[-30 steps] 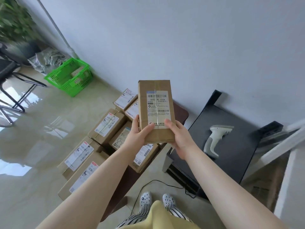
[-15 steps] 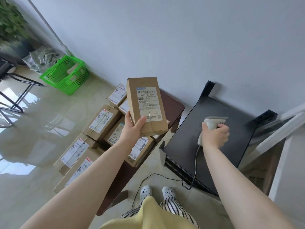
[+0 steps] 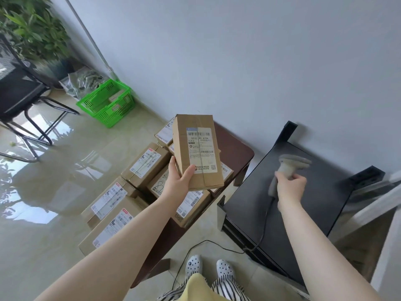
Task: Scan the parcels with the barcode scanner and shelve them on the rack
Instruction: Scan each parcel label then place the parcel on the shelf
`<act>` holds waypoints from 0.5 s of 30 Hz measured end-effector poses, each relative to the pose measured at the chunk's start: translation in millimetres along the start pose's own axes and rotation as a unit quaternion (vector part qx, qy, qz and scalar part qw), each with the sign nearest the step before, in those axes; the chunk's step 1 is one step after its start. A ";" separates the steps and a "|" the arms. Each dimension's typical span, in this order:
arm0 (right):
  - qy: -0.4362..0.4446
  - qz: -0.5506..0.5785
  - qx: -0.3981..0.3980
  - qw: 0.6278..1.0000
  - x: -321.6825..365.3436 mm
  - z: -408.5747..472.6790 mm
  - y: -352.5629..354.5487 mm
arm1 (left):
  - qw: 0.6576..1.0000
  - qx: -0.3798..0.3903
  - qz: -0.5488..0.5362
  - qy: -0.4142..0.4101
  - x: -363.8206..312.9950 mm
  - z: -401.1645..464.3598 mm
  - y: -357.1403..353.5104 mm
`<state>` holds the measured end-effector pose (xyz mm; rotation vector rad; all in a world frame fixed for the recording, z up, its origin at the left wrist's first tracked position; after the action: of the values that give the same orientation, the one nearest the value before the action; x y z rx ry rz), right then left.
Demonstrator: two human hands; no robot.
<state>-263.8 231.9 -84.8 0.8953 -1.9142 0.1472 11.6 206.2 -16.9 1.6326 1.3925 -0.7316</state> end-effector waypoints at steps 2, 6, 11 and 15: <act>-0.013 0.062 0.114 0.991 25.5 -22.8 -3.9 | 1.000 -0.005 -0.006 0.000 -3.8 0.8 -1.9; -0.083 0.100 0.352 0.927 62.7 -78.2 -6.3 | 1.000 -0.014 -0.014 -0.012 -12.4 0.8 -8.8; -0.106 0.095 0.447 0.883 74.1 -113.4 -13.8 | 0.999 -0.029 0.004 -0.022 -16.4 2.1 -13.4; -0.106 0.095 0.448 0.883 72.6 -118.3 -18.5 | 0.999 -0.031 0.001 -0.027 -14.8 2.2 -12.3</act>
<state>-184.1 234.7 30.2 1.3465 -2.1367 1.1703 -3.3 197.4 -8.1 1.5555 1.3612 -0.7197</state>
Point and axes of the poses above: each hand's wrist, its own z-axis towards the middle knuckle, its own y-axis out of the back of the hand, x = y × z, the point moved 1 cm from there along z, towards the middle knuckle, and after that the axes turned 2 degrees about -x, right-handed, at the moved point
